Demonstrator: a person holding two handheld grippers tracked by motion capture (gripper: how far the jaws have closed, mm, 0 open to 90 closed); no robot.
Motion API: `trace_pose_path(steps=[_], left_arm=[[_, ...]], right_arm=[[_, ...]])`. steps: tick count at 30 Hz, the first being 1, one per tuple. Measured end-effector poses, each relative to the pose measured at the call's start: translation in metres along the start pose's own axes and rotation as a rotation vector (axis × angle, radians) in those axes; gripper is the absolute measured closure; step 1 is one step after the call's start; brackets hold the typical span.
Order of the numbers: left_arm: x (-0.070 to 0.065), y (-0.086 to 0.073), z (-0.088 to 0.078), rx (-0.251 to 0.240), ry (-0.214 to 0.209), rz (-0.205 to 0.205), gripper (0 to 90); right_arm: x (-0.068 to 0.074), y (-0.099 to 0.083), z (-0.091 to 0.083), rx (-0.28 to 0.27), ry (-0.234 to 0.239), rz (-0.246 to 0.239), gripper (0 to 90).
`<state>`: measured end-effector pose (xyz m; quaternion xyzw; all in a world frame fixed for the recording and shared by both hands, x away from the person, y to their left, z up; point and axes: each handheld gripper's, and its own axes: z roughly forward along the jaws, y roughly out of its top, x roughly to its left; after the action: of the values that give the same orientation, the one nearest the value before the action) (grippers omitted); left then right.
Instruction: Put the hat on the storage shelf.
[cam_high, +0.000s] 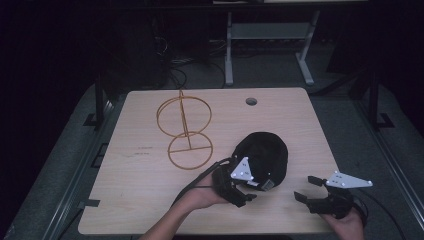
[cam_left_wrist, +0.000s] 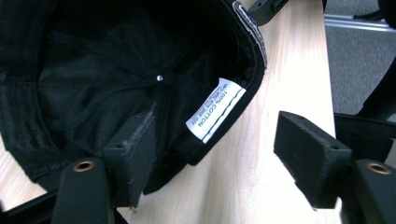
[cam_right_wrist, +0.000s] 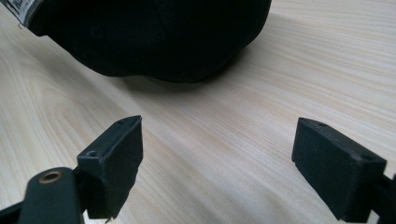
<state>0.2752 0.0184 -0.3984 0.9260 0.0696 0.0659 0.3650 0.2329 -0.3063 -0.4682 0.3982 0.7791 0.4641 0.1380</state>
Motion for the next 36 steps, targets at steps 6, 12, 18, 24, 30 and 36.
trace_pose_path(steps=[6, 12, 18, 24, 30, 36], left_arm=[[0.003, 0.004, 0.01, 0.042, 0.011, 0.033, 37.6], [0.006, 0.007, 0.015, 0.049, -0.01, 0.06, 54.2], [0.006, 0.01, 0.015, 0.041, -0.019, 0.07, 66.7], [0.005, 0.02, 0.011, 0.026, -0.038, 0.086, 75.9], [0.01, 0.03, -0.001, -0.038, -0.071, 0.059, 79.5], [0.015, 0.043, -0.016, -0.127, -0.116, 0.024, 79.9]], right_arm=[[0.001, 0.0, 0.002, 0.005, 0.008, -0.005, 16.1], [0.001, 0.0, 0.003, 0.012, 0.012, -0.007, 16.1], [0.002, 0.001, 0.004, 0.016, 0.024, -0.005, 15.8], [0.005, 0.002, 0.004, 0.007, 0.039, 0.001, 14.9], [0.01, 0.006, 0.003, -0.039, 0.067, -0.01, 14.9], [0.017, 0.011, 0.004, -0.062, 0.078, -0.03, 15.5]])
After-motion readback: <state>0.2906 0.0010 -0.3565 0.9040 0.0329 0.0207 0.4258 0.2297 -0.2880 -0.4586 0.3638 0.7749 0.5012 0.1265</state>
